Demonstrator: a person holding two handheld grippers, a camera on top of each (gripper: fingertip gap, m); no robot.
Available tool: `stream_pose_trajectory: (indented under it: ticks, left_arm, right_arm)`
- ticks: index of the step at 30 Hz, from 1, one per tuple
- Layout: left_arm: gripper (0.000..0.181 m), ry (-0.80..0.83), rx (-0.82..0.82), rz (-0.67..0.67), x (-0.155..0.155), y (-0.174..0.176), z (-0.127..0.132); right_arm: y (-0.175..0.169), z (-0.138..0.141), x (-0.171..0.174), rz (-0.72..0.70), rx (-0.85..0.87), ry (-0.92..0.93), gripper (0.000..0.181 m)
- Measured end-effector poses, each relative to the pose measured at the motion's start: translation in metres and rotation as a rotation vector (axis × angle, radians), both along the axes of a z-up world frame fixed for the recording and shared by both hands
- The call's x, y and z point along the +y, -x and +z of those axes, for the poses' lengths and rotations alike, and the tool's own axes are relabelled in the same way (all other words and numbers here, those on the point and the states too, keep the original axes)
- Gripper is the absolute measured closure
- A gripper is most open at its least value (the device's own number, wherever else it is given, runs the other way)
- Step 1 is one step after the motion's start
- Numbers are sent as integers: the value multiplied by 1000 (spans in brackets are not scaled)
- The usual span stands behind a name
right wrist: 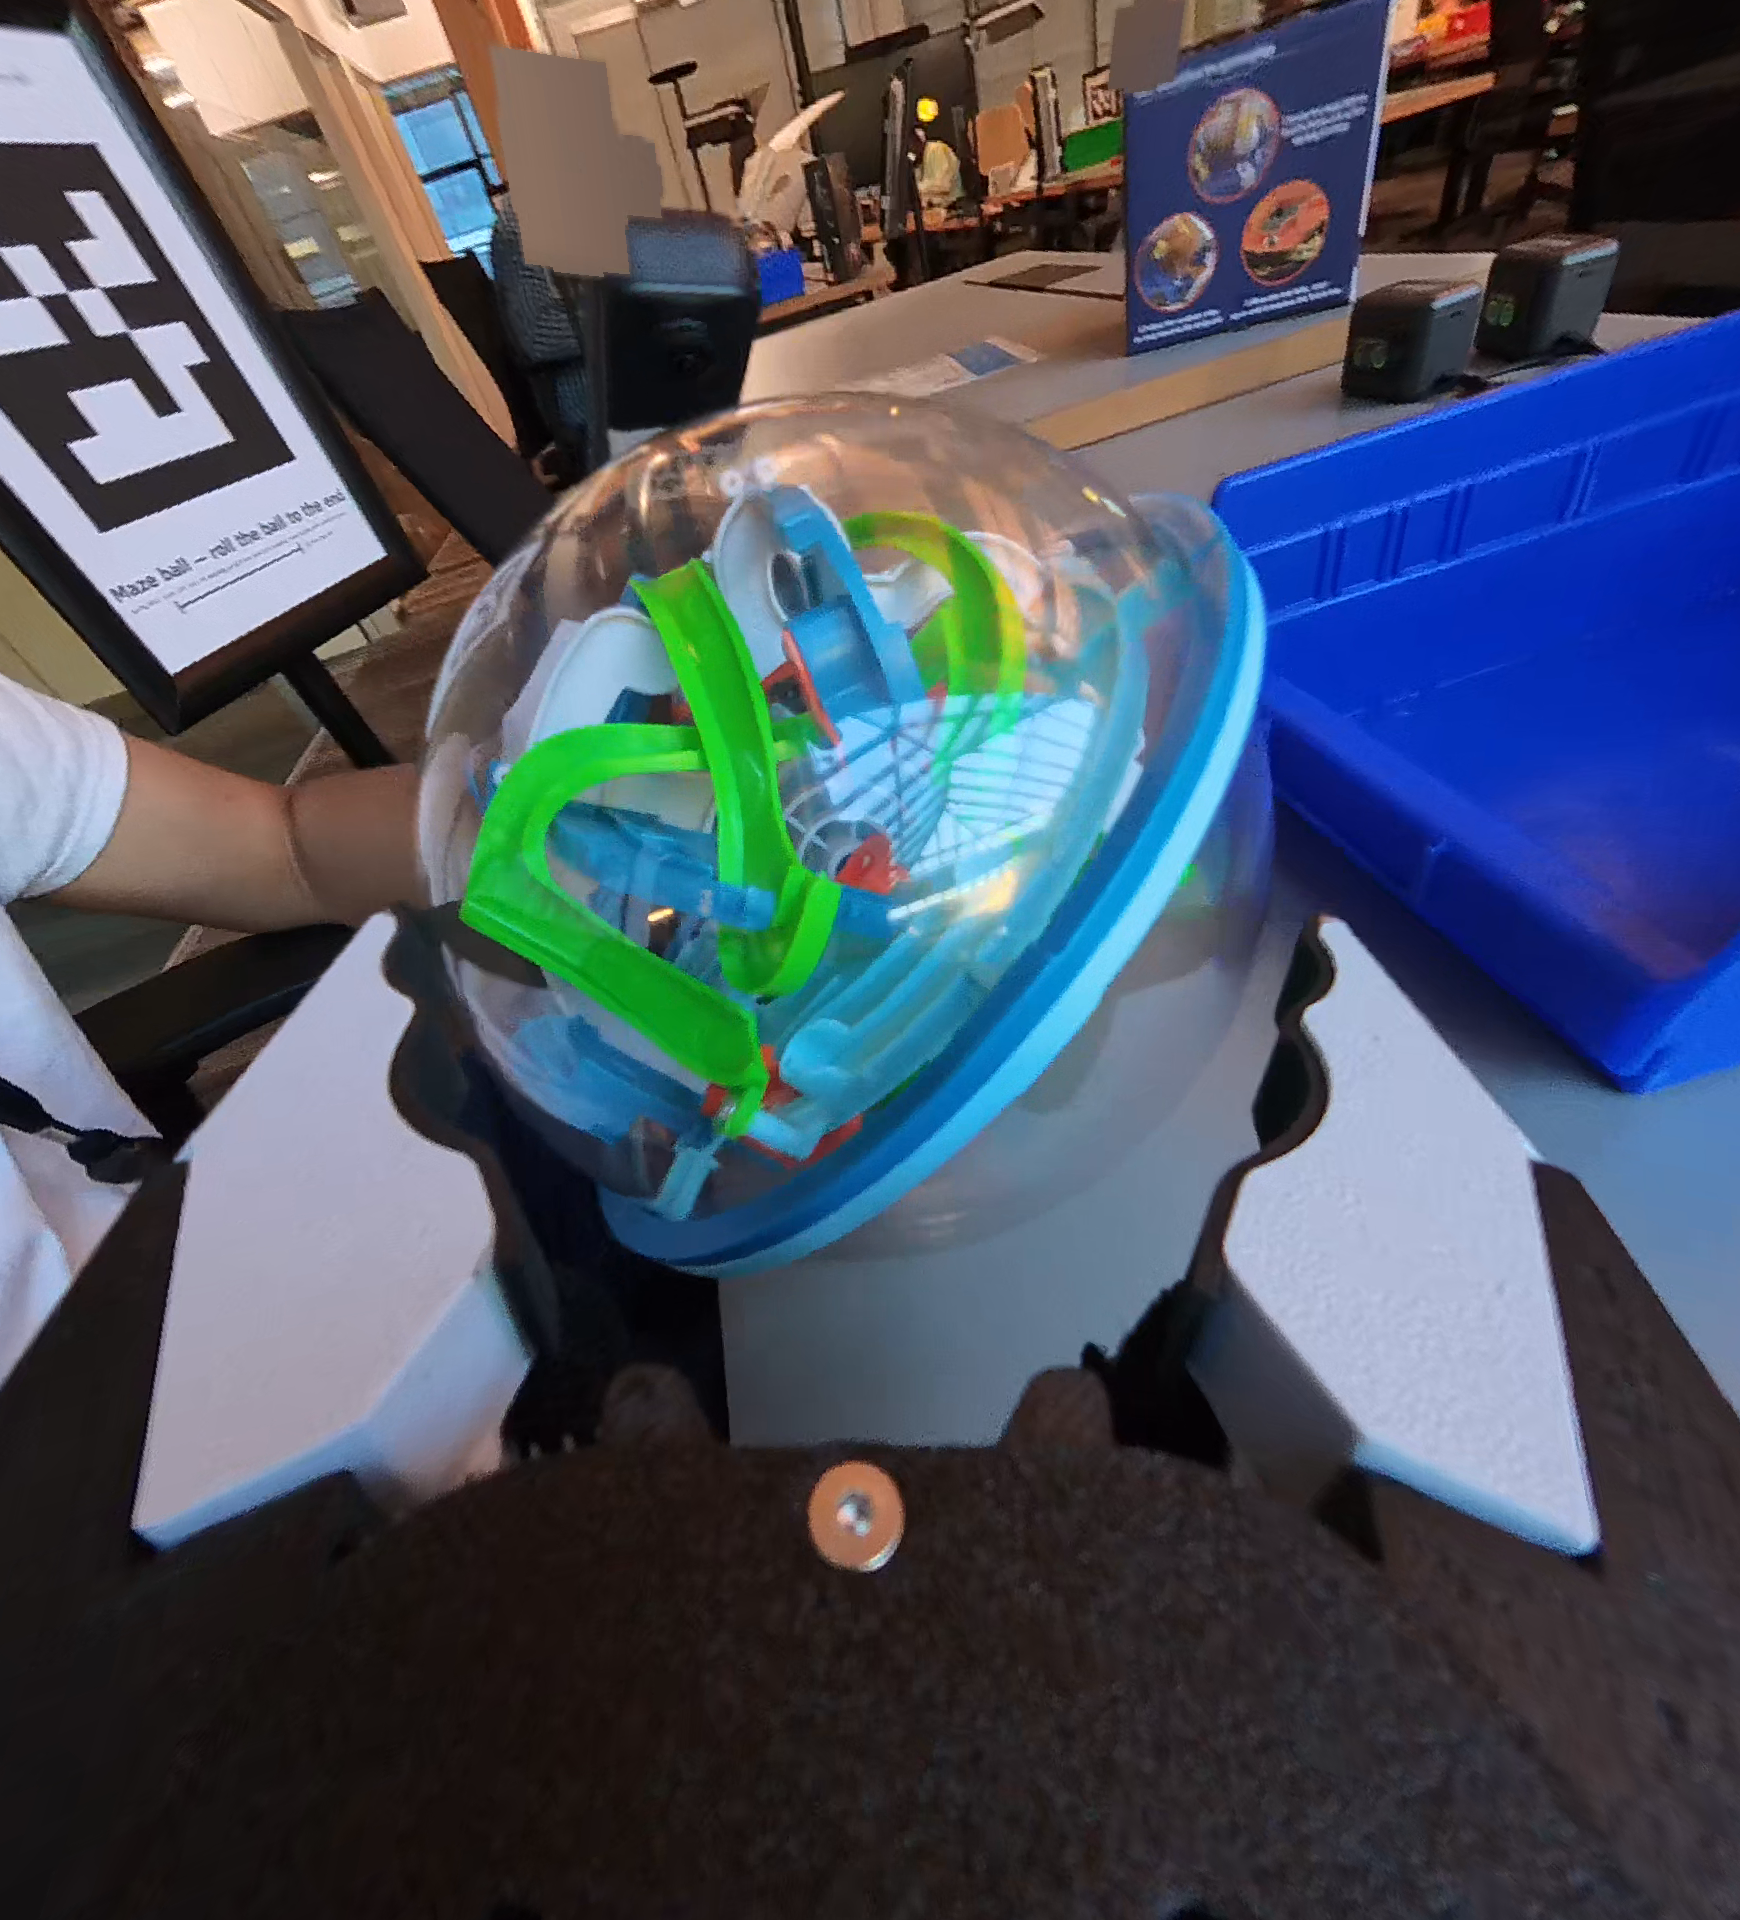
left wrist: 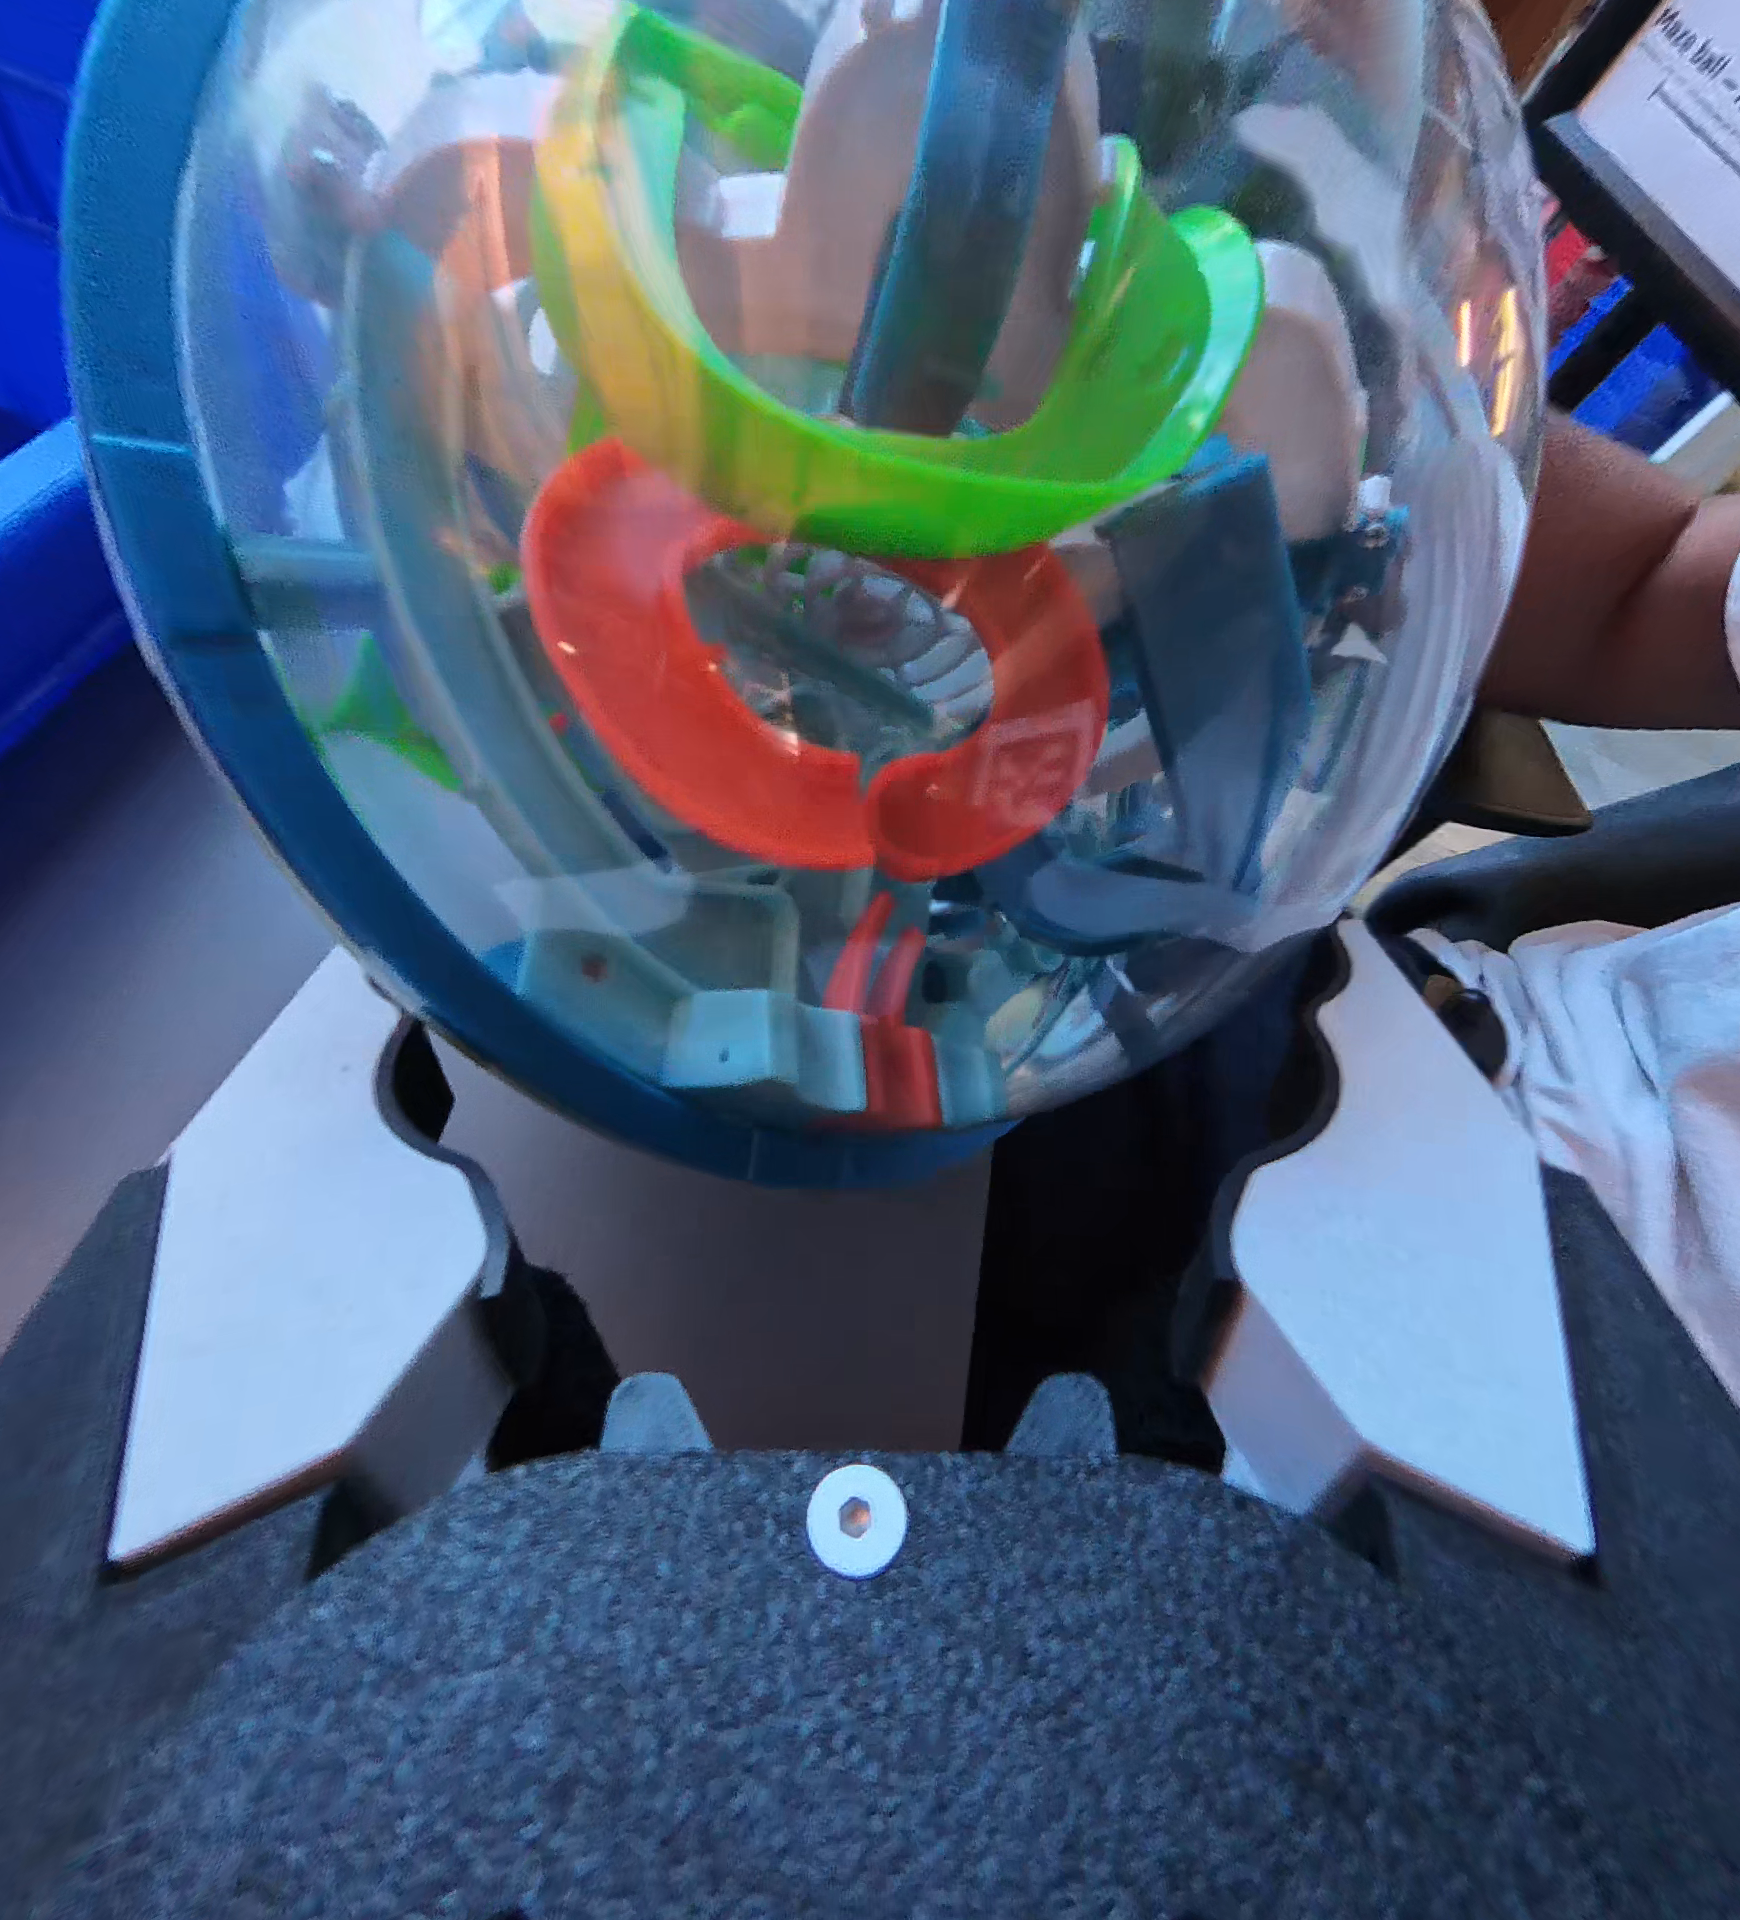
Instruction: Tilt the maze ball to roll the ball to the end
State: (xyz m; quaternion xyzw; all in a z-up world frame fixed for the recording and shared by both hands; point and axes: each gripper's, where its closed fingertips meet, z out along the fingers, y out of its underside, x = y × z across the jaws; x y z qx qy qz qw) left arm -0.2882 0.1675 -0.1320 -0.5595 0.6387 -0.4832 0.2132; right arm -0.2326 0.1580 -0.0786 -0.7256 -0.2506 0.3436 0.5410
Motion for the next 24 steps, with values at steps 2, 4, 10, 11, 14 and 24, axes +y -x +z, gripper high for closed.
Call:
stream_pose_trajectory:
  ticks: [2, 4, 10, 11, 14, 24]
  left_arm:
    - [24, -16, 8, 25, 1, 0, -3]
    - [24, -21, 7, 63, 2, -1, -4]
    - [24, -105, 13, 159, 1, -4, -8]
    - [24, -115, 19, 167, 2, -3, -9]
    - [25, -92, -9, 149, 3, -2, -7]
    - [22, 3, -8, 151, 16, -5, -10]
  right_arm:
    - [-2, 7, -3, -29, 12, 39, 28]
    - [-1, 14, -2, -68, 10, 66, 30]
    - [9, 6, 9, -95, -78, 92, 28]
    - [8, 6, 10, -84, -75, 77, 27]
    - [6, 5, 12, -59, -41, 79, 28]
    - [6, -3, 26, 28, -47, 59, 27]
